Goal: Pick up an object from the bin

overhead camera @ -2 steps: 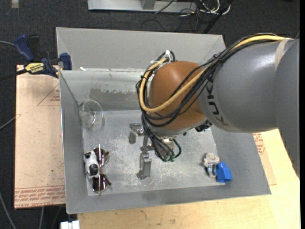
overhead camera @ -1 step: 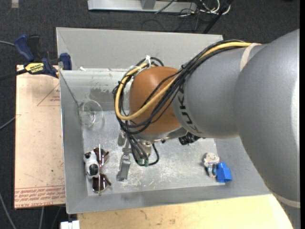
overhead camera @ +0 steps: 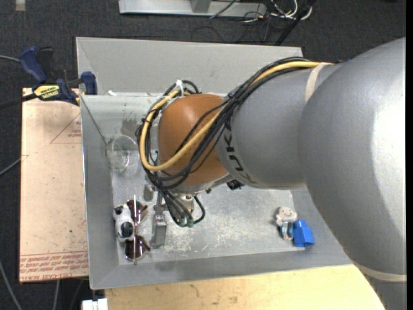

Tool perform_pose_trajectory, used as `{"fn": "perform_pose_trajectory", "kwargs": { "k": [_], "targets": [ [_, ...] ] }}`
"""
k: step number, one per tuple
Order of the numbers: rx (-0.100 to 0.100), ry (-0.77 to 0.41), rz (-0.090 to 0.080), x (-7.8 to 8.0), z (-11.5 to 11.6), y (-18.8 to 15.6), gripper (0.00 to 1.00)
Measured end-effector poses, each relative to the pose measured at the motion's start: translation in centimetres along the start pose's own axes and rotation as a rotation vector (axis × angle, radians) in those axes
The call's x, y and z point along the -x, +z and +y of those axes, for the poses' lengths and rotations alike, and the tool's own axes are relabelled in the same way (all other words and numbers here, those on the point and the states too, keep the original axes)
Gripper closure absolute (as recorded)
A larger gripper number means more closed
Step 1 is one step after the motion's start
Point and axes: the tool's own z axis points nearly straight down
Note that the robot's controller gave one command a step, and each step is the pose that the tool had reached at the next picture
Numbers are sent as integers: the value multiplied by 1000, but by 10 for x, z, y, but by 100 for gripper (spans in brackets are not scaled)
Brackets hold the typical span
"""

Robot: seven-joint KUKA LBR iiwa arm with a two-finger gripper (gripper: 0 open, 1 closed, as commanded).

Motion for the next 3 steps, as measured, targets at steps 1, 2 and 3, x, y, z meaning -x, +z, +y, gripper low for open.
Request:
{"fn": "perform_pose_trajectory", "kwargs": {
  "k": [1, 2, 3],
  "targets": [
    [1, -415, -7, 5, 20, 52, 0],
    [1, -451, 0, 13, 15, 71, 100],
    [1, -451, 0, 13, 15, 71, 100]
  ]
}}
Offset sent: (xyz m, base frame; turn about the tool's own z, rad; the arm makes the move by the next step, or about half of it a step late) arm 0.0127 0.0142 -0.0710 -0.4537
